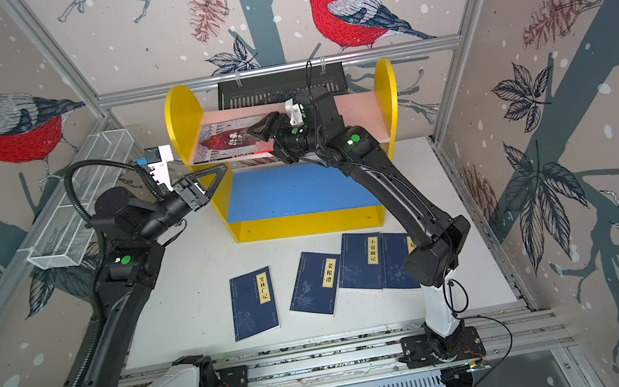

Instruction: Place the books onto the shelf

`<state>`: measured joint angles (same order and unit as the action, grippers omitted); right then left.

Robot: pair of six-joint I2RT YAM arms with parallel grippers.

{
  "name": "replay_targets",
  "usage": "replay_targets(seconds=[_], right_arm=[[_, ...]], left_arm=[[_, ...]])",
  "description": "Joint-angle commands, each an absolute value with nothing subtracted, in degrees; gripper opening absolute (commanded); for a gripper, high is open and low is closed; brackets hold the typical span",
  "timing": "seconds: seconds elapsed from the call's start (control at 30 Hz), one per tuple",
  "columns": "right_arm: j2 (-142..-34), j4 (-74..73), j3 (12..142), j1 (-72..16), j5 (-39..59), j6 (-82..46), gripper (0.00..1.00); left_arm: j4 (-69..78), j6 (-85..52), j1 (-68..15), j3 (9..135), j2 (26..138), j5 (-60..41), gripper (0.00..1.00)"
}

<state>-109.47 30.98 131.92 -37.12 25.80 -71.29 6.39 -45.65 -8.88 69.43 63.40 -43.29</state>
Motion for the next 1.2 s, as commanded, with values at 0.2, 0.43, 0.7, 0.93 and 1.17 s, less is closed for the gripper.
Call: replay_targets(seconds=[0.2, 0.43, 0.7, 0.93, 1.17], right_arm=[[-109.26, 40.45, 135.09, -36.48, 21.33, -64.49, 0.69], [-108.85, 42.79, 136.55, -36.43, 18.81, -61.03, 0.76], [-108.56, 45.62, 138.10, -36.43, 15.04, -55.39, 0.73], [-109.31, 43.92, 137.98, -36.99, 16.10, -53.96, 0.68], [-111.08, 42.29, 138.60, -37.81, 18.68, -54.08, 0.67]], left_arm=[[10.16, -44.24, -10.72, 70.90, 66.83, -39.99, 0.74], [10.72, -44.29, -10.81, 71.53, 67.22, -39.12, 0.73], [6.45, -40.89, -10.72, 72.49, 66.22, -37.84, 0.73], [-4.99, -35.49, -9.81, 77.18, 63.67, -31.50, 0.72], [-10.86, -31.21, -8.55, 80.14, 63.71, -27.53, 0.72]])
